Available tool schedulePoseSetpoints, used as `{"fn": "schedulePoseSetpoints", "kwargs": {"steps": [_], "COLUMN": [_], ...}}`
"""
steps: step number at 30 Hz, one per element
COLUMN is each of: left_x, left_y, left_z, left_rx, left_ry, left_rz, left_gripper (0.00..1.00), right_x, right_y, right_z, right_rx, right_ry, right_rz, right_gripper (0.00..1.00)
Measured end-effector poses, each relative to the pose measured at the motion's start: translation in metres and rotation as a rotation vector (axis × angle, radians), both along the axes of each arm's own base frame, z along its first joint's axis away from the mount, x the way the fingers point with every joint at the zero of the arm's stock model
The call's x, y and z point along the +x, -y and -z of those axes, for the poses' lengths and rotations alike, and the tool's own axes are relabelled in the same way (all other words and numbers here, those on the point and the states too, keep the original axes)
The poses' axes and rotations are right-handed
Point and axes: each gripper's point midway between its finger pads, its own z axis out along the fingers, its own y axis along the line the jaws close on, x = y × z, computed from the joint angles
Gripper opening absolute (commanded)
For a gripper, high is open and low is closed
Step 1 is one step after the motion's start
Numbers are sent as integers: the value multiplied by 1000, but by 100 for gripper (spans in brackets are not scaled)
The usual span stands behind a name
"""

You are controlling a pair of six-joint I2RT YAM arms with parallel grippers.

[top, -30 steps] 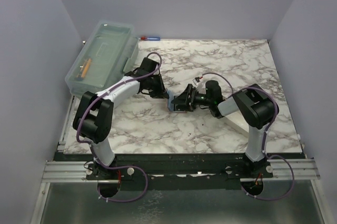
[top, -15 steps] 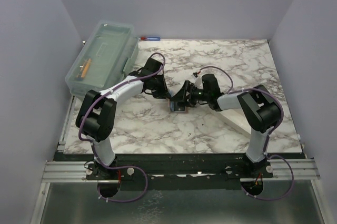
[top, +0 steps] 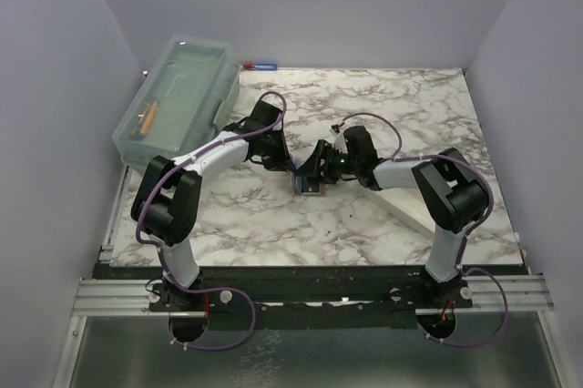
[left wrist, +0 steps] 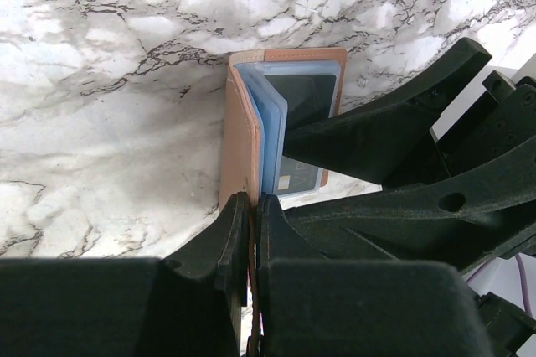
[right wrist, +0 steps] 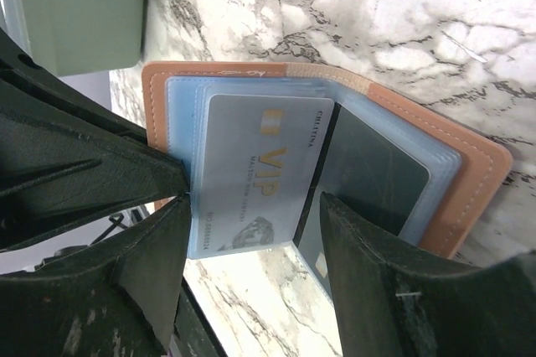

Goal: Put the credit cards into the card holder
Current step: Open the card holder at the center of the board.

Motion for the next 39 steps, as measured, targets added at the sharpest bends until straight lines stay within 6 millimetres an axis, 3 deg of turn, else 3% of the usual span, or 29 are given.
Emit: {"fn": "schedulePoseSetpoints", "kwargs": {"steps": [6, 25, 34, 39], "left_x": [0, 1, -1, -2], "left_y": [0, -4, -9, -11], "left_z": [1, 2, 5, 6], "left_rx": [11, 39, 63, 72], "left_ry": [8, 27, 36, 34], "left_rz": [-2, 6, 16, 21], "left_gripper": [0, 0, 0, 0], "right_x": [0, 1, -5, -10], "right_y": [6, 28, 64, 77], "right_z": [1, 1, 15, 11], "right_rx": [-31, -162, -369, -433], "right_ry": [-2, 24, 33, 53], "right_rz": [29, 93, 138, 137], "right_gripper": [56, 60, 62, 62]}}
